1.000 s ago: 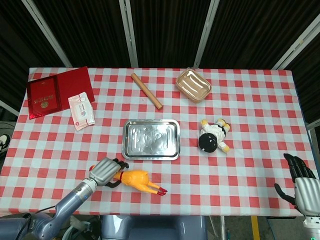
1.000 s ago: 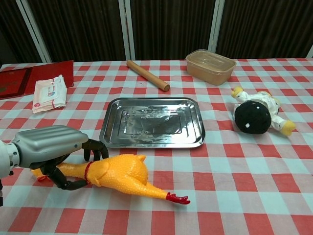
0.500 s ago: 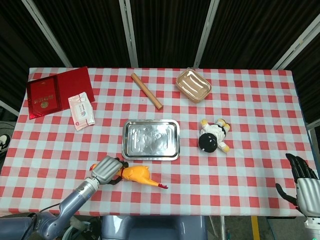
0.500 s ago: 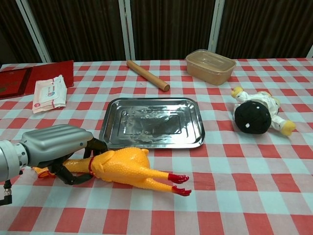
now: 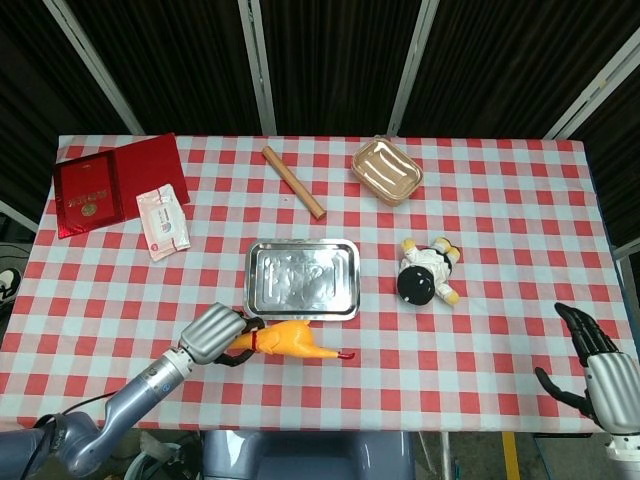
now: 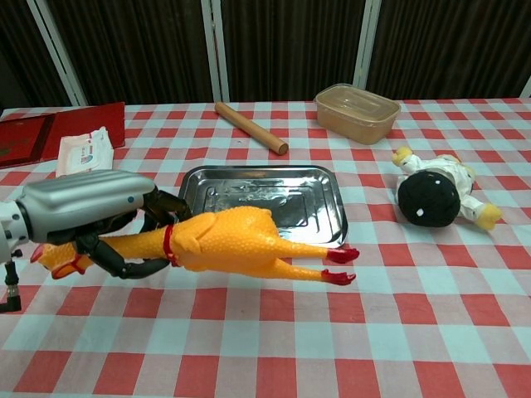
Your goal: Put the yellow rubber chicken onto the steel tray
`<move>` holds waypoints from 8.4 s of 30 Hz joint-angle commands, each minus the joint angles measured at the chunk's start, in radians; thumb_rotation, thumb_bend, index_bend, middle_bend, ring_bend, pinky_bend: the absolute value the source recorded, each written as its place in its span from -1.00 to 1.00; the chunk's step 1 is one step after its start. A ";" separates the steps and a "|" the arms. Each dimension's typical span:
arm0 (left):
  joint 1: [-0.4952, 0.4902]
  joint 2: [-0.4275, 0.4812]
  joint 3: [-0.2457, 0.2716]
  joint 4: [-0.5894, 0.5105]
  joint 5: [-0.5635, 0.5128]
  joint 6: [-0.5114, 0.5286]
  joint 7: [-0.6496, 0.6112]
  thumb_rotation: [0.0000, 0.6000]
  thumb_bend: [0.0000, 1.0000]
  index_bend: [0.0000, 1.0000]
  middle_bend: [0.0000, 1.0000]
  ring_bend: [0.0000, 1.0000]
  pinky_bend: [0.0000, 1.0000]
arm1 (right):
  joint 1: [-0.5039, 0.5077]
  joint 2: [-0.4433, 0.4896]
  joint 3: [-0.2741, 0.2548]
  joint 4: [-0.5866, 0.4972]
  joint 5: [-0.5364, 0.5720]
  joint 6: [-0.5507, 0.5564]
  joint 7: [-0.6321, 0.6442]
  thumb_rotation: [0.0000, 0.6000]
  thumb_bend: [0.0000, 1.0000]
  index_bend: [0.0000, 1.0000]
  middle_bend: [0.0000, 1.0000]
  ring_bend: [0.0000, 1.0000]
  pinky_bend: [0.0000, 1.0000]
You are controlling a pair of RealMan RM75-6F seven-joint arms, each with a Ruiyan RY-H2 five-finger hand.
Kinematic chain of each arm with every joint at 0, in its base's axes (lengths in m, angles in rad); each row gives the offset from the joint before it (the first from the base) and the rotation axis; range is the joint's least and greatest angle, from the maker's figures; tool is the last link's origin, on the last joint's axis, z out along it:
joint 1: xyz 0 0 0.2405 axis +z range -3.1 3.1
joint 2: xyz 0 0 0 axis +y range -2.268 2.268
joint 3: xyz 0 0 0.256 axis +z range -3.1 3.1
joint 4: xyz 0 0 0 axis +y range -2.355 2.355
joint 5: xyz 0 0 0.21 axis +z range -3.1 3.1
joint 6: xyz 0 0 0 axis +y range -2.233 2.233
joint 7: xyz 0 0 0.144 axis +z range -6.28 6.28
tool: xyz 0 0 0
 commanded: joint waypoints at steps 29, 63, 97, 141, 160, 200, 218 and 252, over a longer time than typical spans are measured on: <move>-0.456 0.276 -0.243 -0.275 -0.628 -0.333 0.274 1.00 0.19 0.12 0.24 0.08 0.24 | 0.375 0.122 0.063 -0.497 0.036 -0.432 -0.054 1.00 -0.51 -0.95 -0.79 -0.83 -0.47; -0.744 0.157 -0.167 -0.303 -1.027 -0.137 0.411 1.00 0.19 0.09 0.24 0.08 0.24 | 0.533 -0.111 0.199 -0.508 0.495 -0.507 -0.526 1.00 -0.51 -0.71 -0.81 -0.81 -0.62; -0.754 0.149 -0.145 -0.288 -0.975 -0.138 0.371 1.00 0.17 0.08 0.24 0.08 0.24 | 0.564 -0.175 0.213 -0.460 0.517 -0.485 -0.521 1.00 0.59 0.95 0.50 0.48 0.62; -0.732 0.125 -0.141 -0.265 -0.952 -0.104 0.383 1.00 0.17 0.08 0.24 0.08 0.24 | 0.593 -0.115 0.209 -0.411 0.456 -0.571 -0.349 1.00 0.65 0.91 0.39 0.45 0.74; -0.737 0.134 -0.147 -0.274 -0.959 -0.080 0.408 1.00 0.17 0.08 0.24 0.08 0.24 | 0.613 -0.026 0.179 -0.426 0.429 -0.661 -0.333 1.00 -0.53 -0.99 -0.68 -0.80 -0.48; -0.728 0.130 -0.136 -0.289 -0.947 -0.081 0.421 1.00 0.17 0.07 0.24 0.08 0.24 | 0.618 -0.089 0.198 -0.362 0.473 -0.595 -0.369 1.00 0.85 1.00 1.00 0.99 1.00; -0.701 0.113 -0.132 -0.270 -0.893 -0.062 0.411 1.00 0.15 0.07 0.23 0.08 0.23 | 0.580 -0.013 0.156 -0.371 0.366 -0.616 -0.232 1.00 -0.71 -1.00 -1.00 -1.00 -0.88; -0.358 -0.067 -0.098 0.199 -0.396 -0.060 -0.140 1.00 0.15 0.07 0.22 0.08 0.23 | 0.401 0.158 0.154 -0.247 0.266 -0.405 0.042 1.00 -0.78 -1.00 -1.00 -1.00 -0.90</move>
